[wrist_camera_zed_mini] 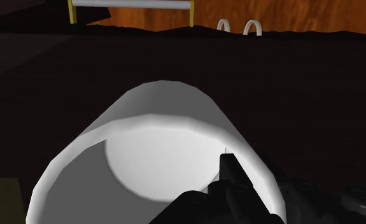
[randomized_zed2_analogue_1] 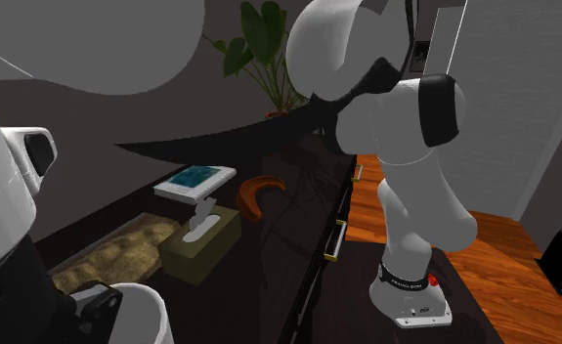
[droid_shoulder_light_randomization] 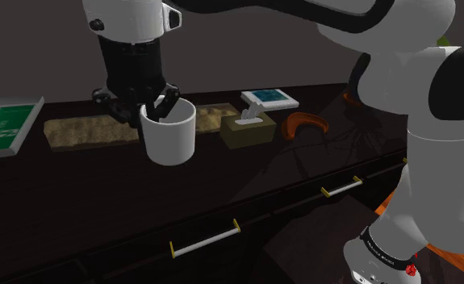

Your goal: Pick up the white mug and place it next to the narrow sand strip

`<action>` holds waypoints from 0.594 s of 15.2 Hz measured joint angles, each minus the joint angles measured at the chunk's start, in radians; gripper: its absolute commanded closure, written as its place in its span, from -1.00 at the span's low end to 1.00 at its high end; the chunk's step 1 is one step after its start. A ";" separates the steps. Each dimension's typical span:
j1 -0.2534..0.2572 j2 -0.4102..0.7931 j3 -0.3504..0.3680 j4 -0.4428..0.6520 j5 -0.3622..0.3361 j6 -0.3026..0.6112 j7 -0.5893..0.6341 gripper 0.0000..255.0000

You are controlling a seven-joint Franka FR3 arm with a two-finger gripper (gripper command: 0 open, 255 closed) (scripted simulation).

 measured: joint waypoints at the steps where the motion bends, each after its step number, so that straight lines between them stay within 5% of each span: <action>1: -0.005 -0.003 0.001 -0.017 0.002 0.013 0.003 1.00; 9: -0.068 -0.046 0.009 -0.200 0.029 0.151 0.015 1.00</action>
